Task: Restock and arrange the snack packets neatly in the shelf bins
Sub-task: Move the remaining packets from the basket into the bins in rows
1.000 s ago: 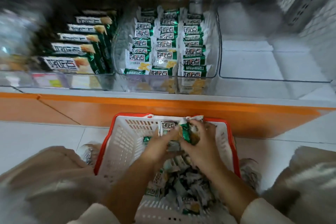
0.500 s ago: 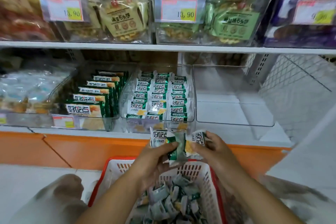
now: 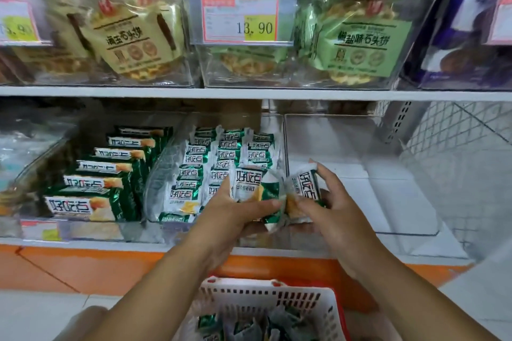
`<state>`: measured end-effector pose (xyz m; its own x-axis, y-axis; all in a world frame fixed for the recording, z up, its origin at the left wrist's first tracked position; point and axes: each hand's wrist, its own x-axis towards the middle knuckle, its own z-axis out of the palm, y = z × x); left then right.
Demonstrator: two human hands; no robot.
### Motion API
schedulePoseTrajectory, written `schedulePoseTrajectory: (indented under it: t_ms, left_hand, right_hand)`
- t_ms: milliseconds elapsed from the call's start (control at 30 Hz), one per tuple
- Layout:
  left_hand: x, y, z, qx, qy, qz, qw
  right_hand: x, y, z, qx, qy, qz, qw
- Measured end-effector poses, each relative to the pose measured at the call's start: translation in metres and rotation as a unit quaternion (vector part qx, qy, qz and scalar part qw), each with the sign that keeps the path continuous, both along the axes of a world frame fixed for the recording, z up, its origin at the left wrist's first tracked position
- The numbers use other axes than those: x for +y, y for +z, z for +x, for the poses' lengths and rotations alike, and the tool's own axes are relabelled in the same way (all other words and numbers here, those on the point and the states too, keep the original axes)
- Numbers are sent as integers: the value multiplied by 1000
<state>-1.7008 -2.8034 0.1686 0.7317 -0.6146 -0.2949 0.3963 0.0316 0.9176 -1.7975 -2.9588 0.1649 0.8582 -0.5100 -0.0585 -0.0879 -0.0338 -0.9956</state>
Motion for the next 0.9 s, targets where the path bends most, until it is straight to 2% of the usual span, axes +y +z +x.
schedulePoseTrajectory:
  t_ms: [167,233,400,467,667,800,900]
  left_hand:
    - [-7,-2,21,63,69,-36,995]
    - [-7,-4,33,70,75,-33,994]
    - [-6,1,50,72,112,-43,990]
    - [-4,-1,54,86,118,-57,988]
    - [0,-6,56,102,142,-49,983]
    - [-2,-3,53,110,129,-61,984]
    - [-4,-3,50,117,135,-62,982]
  right_hand:
    - [-70,3,39,21,-93,-126,987]
    - [-102,-10,57,70,-105,-184,975]
    - [-149,-50,110,167,10,-308,937]
    - [-155,-57,130,177,8,-342,923]
    - [-156,-79,161,206,-29,-270,940]
    - [-146,-85,166,169,-89,-227,955]
    - [-143,-91,170,118,-147,-258,948]
